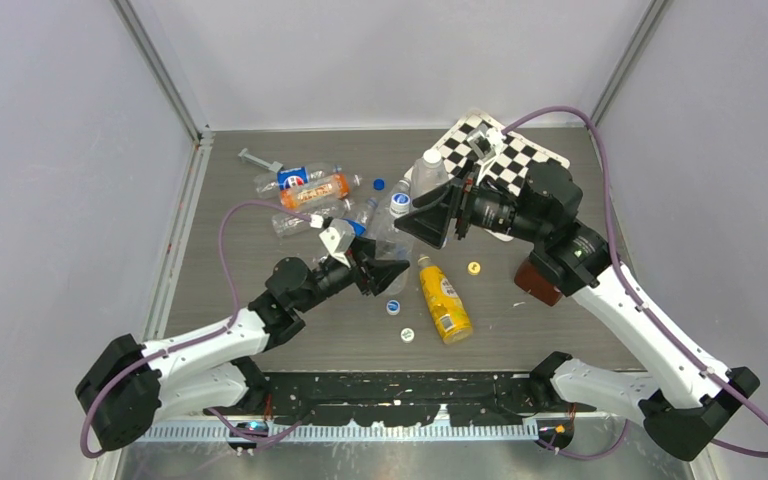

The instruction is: Screw on the bottle caps

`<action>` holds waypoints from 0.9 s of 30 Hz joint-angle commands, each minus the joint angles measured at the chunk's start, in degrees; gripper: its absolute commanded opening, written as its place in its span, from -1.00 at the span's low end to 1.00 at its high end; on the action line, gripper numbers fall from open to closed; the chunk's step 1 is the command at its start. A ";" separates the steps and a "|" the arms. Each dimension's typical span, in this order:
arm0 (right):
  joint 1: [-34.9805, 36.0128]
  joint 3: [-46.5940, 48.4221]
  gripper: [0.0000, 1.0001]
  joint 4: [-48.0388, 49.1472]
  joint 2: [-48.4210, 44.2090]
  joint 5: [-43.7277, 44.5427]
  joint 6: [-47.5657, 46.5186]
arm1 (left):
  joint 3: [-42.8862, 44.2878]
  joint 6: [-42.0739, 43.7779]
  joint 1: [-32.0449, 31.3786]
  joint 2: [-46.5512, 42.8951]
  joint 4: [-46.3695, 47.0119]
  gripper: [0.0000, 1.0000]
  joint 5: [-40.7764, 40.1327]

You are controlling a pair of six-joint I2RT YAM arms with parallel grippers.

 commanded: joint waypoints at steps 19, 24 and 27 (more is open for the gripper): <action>-0.24 0.11 0.86 7.88 1.56 -2.24 1.86 | 3.08 -0.38 -0.18 2.04 2.70 -1.00 7.58; -0.24 0.28 0.84 7.92 2.48 -3.51 2.24 | 3.41 -0.79 -0.19 2.40 3.37 -1.00 7.37; -0.24 0.20 0.83 7.61 2.60 -3.63 2.24 | 3.40 -0.79 -0.18 2.16 3.59 -1.00 7.17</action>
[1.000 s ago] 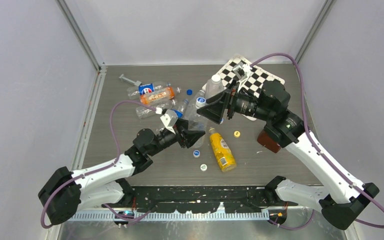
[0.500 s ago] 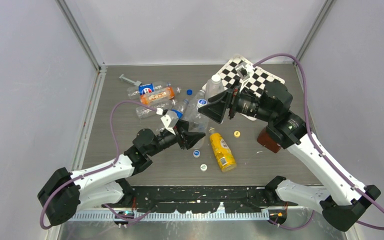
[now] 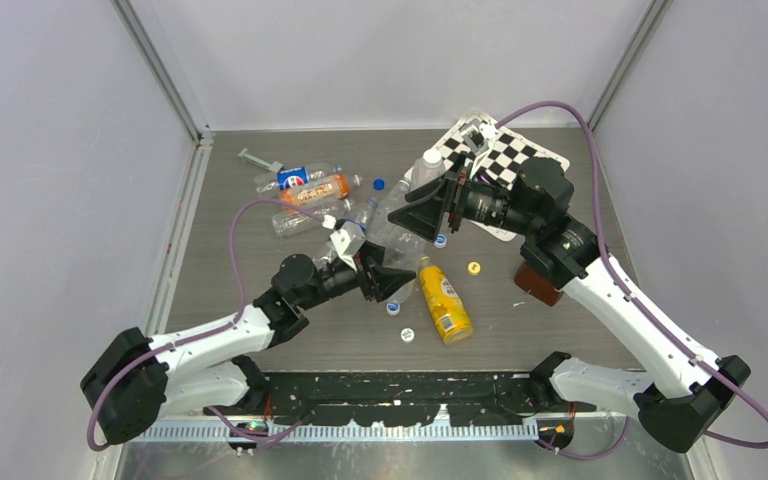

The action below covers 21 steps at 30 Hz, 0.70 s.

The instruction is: Screw on the bottle caps

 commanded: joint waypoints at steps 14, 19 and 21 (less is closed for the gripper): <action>-0.21 0.30 0.78 1.84 -0.66 -2.41 0.78 | 1.60 -0.24 -0.18 -2.04 2.96 -1.00 -7.54; -0.23 0.26 0.77 1.32 -1.07 -2.11 0.70 | 1.30 -0.14 -0.18 -2.33 2.52 -1.00 -9.42; -0.22 0.28 0.78 1.10 -1.31 -2.05 0.69 | 1.20 -0.05 -0.18 -2.56 2.20 -1.00 -10.12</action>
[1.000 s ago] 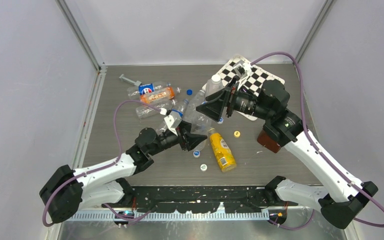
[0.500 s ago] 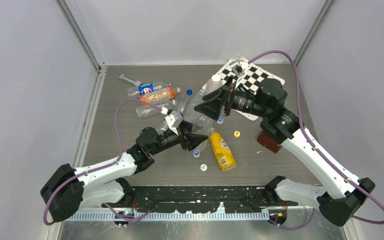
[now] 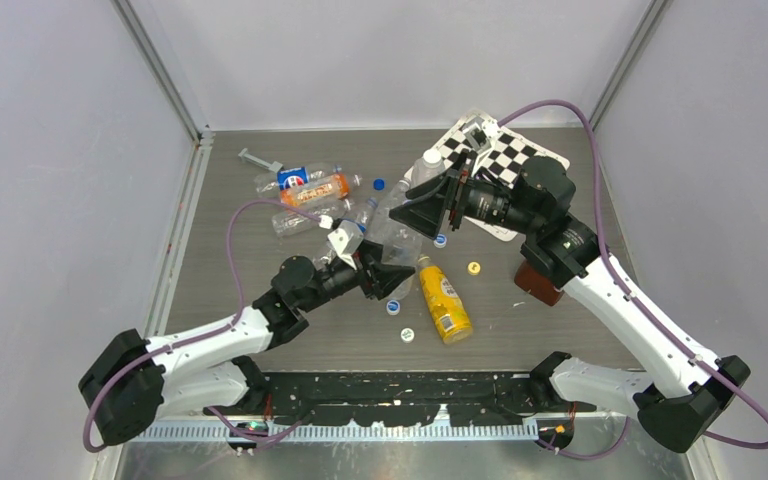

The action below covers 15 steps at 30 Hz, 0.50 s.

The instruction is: Screw on the bottle caps

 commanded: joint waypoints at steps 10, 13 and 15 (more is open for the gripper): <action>0.18 -0.02 0.77 0.02 -2.52 -2.36 1.69 | 0.44 1.39 0.32 -3.18 -0.25 -1.00 -10.80; 0.17 -0.13 0.76 0.68 -2.67 -3.01 2.37 | 0.57 1.85 0.32 -3.44 -1.38 -1.00 -12.05; 0.18 -0.22 0.76 1.11 -2.75 -3.43 3.04 | 0.81 2.08 0.32 -3.59 -2.58 -1.00 -14.11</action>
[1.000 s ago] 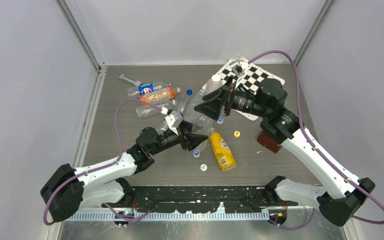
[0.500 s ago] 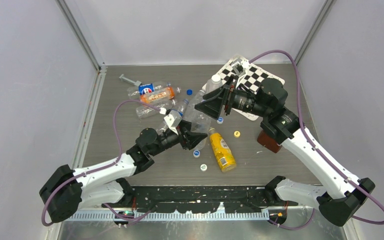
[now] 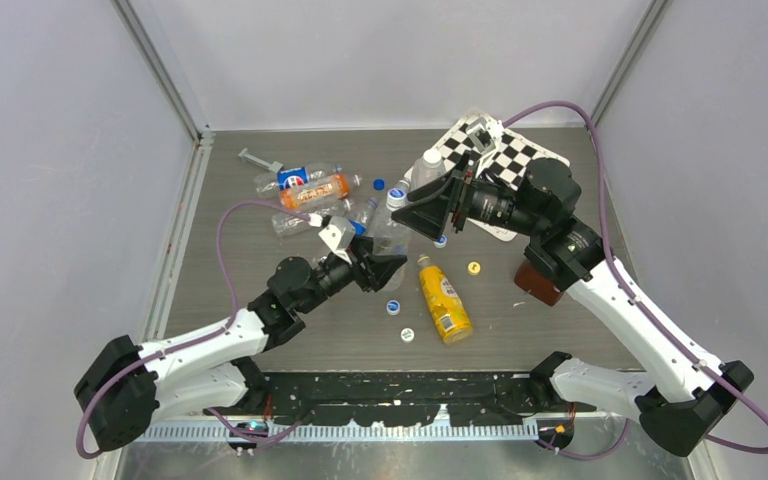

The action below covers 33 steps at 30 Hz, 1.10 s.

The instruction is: Screw on the bottle caps

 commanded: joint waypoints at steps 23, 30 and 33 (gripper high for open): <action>-10.44 10.16 0.53 -18.47 2.92 -10.23 -10.10 | 4.73 4.01 6.23 -4.05 -13.38 -1.00 14.30; -10.50 10.61 0.25 -15.84 7.02 -13.72 -9.52 | 6.18 2.67 6.23 -1.04 -10.41 -1.00 19.57; -10.48 10.69 0.16 -15.92 8.10 -14.81 -9.53 | 6.61 2.66 6.23 -0.62 -10.22 -1.00 19.84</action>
